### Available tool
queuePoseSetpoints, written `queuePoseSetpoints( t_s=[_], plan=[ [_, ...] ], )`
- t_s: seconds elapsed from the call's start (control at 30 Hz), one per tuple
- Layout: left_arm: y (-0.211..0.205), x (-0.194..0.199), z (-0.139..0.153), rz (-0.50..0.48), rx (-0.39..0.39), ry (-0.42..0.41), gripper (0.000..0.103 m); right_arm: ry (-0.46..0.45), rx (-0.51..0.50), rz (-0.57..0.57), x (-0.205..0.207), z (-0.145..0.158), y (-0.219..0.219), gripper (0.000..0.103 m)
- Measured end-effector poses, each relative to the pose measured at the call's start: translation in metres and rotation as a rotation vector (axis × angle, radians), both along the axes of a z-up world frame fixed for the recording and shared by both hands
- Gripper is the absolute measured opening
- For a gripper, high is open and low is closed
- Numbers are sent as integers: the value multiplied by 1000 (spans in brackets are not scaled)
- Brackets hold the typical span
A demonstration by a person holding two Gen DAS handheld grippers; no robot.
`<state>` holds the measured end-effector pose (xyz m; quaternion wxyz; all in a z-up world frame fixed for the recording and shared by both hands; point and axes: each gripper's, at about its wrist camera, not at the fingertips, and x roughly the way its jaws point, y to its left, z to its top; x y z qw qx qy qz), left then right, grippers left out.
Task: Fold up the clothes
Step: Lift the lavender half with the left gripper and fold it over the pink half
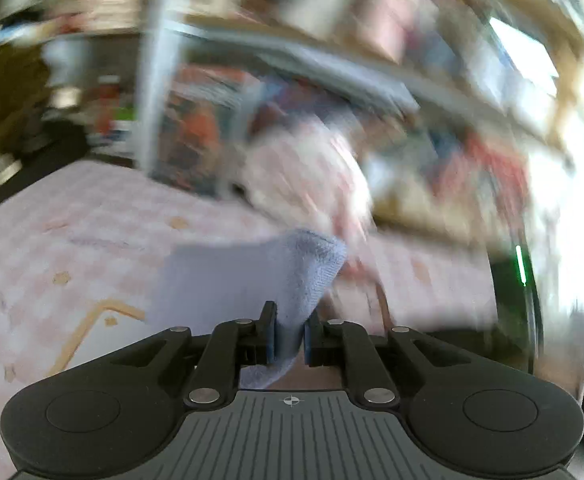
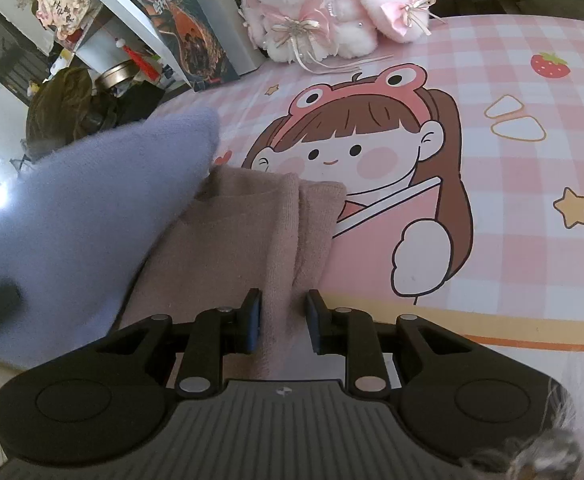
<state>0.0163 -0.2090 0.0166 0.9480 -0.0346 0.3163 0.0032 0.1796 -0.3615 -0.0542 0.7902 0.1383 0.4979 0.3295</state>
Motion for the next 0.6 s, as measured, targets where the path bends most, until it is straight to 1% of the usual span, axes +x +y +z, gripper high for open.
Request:
queuePoseSetpoints(
  t_s=[0.07,0.13,0.2,0.23,0.27,0.33,0.37,0.43,0.47,0.57,0.6],
  plan=[
    [-32,1,-22,-117,173,94,29,-1,-3,-1,0,0,1,22],
    [-56,-3,-41,-207,311,137,51,-1,-6,1,0,1,1,22],
    [-67,-10,-48,-275,386,136,64,0,-10,1,0,1,2,22],
    [-68,-14,-48,-295,399,132,65,3,-13,1,0,2,2,25],
    [-66,-17,-45,-308,391,129,65,5,-14,-6,-1,4,-1,27],
    [-55,-22,-34,-302,314,124,65,9,1,-7,-4,9,-4,28],
    [-47,-25,-27,-290,256,119,65,12,17,1,-6,13,-5,28],
    [-26,-31,-9,-260,104,96,65,18,49,17,-11,19,-6,30],
    [-16,-35,1,-252,35,77,65,21,65,25,-14,23,-7,30],
    [16,-45,22,-212,-120,-16,65,29,113,49,-22,33,-10,33],
    [27,-48,28,-198,-171,-48,65,32,129,58,-24,36,-11,35]
  ],
)
